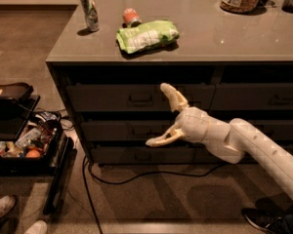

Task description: Open bottom drawer

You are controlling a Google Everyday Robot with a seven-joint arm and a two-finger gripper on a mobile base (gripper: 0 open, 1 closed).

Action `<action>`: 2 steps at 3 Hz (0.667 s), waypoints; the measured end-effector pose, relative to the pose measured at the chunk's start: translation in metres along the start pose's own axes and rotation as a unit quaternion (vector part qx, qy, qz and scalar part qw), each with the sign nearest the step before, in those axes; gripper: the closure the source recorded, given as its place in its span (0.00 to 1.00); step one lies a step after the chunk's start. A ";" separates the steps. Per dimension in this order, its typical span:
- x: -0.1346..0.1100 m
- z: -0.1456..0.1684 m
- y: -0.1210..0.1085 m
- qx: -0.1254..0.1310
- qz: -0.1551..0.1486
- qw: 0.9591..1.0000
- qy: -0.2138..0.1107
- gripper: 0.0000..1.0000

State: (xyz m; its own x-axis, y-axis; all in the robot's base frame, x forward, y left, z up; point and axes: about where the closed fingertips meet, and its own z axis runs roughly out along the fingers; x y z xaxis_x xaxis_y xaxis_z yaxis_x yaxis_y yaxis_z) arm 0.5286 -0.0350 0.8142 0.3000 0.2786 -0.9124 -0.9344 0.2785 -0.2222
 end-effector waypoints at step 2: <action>0.064 0.010 -0.018 0.026 0.030 0.998 0.055 0.00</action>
Offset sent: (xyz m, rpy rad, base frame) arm 0.0307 0.0170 -0.0427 -0.0599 0.0829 -0.0395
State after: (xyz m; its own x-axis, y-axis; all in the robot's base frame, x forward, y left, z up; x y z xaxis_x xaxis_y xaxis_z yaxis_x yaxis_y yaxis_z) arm 0.5665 -0.0133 0.7635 0.2191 0.1951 -0.9560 -0.9378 0.3127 -0.1511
